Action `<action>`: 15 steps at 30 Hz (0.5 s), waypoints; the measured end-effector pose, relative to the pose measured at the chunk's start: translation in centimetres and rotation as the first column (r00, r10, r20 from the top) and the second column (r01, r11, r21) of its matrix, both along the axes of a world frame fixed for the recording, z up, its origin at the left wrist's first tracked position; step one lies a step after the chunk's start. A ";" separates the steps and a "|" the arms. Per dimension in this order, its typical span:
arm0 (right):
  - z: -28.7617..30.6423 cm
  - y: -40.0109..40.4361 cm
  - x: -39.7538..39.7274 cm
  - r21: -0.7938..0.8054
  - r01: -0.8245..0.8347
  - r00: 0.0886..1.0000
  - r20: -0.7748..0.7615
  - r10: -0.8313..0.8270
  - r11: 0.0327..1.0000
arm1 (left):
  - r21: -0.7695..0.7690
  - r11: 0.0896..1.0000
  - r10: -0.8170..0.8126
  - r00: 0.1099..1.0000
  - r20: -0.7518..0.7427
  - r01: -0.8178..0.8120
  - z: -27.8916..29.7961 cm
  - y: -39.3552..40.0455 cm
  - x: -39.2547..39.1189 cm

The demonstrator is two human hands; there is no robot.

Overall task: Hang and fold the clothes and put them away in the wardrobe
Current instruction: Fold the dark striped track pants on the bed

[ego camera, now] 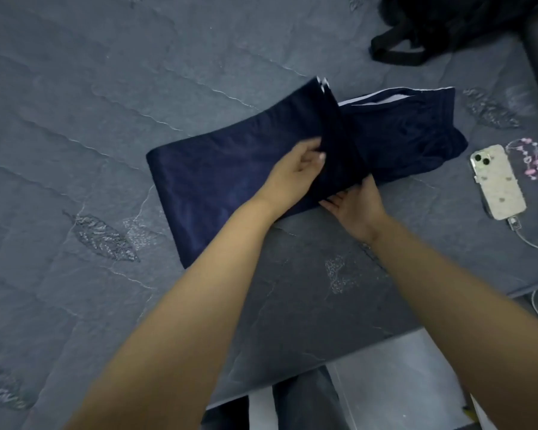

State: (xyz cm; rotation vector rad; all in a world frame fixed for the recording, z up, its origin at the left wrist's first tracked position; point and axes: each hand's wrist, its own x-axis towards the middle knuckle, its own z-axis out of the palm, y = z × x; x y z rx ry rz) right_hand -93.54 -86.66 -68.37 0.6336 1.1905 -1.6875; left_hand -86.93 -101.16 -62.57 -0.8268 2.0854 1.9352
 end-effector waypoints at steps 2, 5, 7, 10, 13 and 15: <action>-0.5 0.6 -0.9 0.006 0.054 0.999 -0.006 -0.054 0.999 | -0.252 0.958 -0.108 0.985 0.132 0.139 -2.7 0.0 0.9; -0.8 0.5 -2.4 0.072 0.077 0.995 -0.067 -0.072 0.994 | -0.534 0.802 -0.149 0.955 0.255 0.268 -5.6 -0.5 4.2; -0.7 0.1 -2.9 0.196 -0.039 0.983 -0.169 0.073 0.980 | -0.569 0.751 -0.202 0.938 0.283 0.334 -6.8 -0.7 6.1; -0.7 0.7 -3.2 0.312 -0.104 0.891 -0.392 0.227 0.944 | -0.577 0.719 -0.252 0.919 0.303 0.387 -7.5 -0.2 6.7; 0.9 3.4 -5.1 0.307 0.009 0.801 -0.572 0.177 0.952 | -0.601 0.700 -0.270 0.922 0.277 0.386 -7.7 0.4 5.2; 2.1 6.3 -7.7 0.315 0.102 0.785 -0.608 0.118 0.944 | -0.610 0.678 -0.307 0.912 0.272 0.411 -8.2 0.5 3.7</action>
